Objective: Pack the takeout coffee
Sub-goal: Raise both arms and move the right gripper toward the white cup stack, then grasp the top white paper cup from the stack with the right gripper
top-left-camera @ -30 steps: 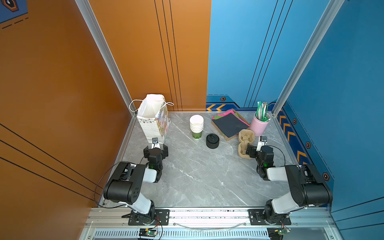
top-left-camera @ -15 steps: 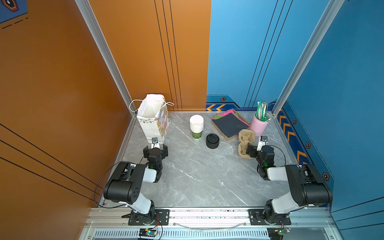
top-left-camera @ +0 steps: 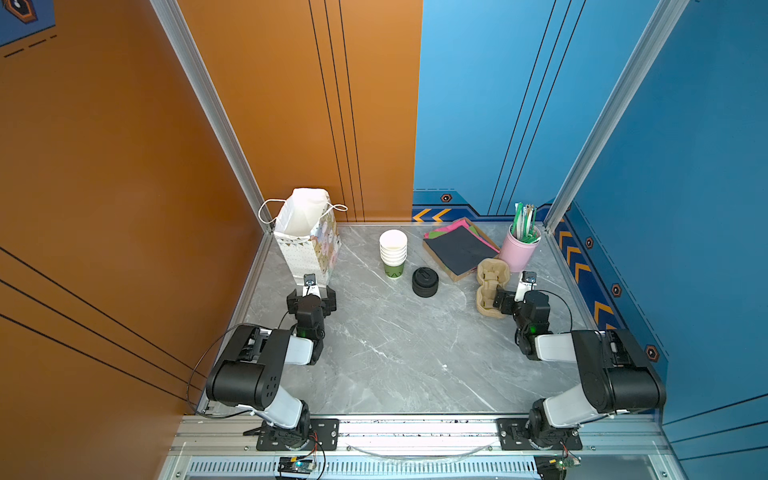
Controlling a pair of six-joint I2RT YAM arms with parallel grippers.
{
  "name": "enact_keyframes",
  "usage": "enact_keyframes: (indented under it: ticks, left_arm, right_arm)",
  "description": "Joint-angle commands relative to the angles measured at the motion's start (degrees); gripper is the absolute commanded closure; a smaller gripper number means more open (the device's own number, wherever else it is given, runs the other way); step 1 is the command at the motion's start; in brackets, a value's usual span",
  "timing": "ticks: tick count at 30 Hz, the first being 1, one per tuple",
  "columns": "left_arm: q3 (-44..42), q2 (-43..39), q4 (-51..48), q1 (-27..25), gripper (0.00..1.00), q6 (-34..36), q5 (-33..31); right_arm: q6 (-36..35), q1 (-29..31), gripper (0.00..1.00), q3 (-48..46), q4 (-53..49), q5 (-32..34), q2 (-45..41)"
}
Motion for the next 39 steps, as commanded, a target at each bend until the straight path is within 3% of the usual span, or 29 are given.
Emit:
enact_keyframes:
  ticks: [1, 8, 10, 13, 17, 23, 31, 39]
  left_arm:
    - [-2.3, -2.69, 4.41, -2.22, 0.02, 3.31, -4.83]
    - [-0.87, -10.59, -0.75, -15.81, 0.02, 13.39, -20.41]
    - [0.63, -14.14, -6.78, -19.97, 0.02, 14.3, -22.45]
    - [5.22, -21.76, -23.75, -24.63, 0.02, 11.9, -21.5]
    - [12.73, -33.2, -48.98, -24.0, 0.02, -0.91, -8.74]
    - [18.16, -40.0, -64.29, -21.36, 0.02, -4.85, 7.65]
    - [17.42, -41.97, -65.3, -18.54, 0.02, -9.11, 20.87]
    - [17.99, -40.11, -65.4, -17.21, 0.02, -11.07, 23.26]
  right_arm:
    - [-0.99, 0.7, 0.0, 2.61, -8.52, 0.98, -7.6]
    - [-1.33, 4.89, 0.0, 12.58, -34.84, 2.25, -25.18]
    - [-0.31, 6.24, 0.0, 17.11, -41.21, 1.14, -28.09]
    - [2.02, 9.24, 0.0, 25.22, -49.98, -1.35, -29.25]
    - [3.14, 16.6, 0.0, 36.92, -60.64, 0.28, -24.59]
    - [6.44, 26.48, 0.02, 55.55, -71.85, 1.65, -9.71]
    - [12.36, 32.31, 0.28, 82.03, -86.67, 0.53, 12.1]
    - [16.57, 32.97, 0.46, 102.92, -92.44, -2.36, 29.85]
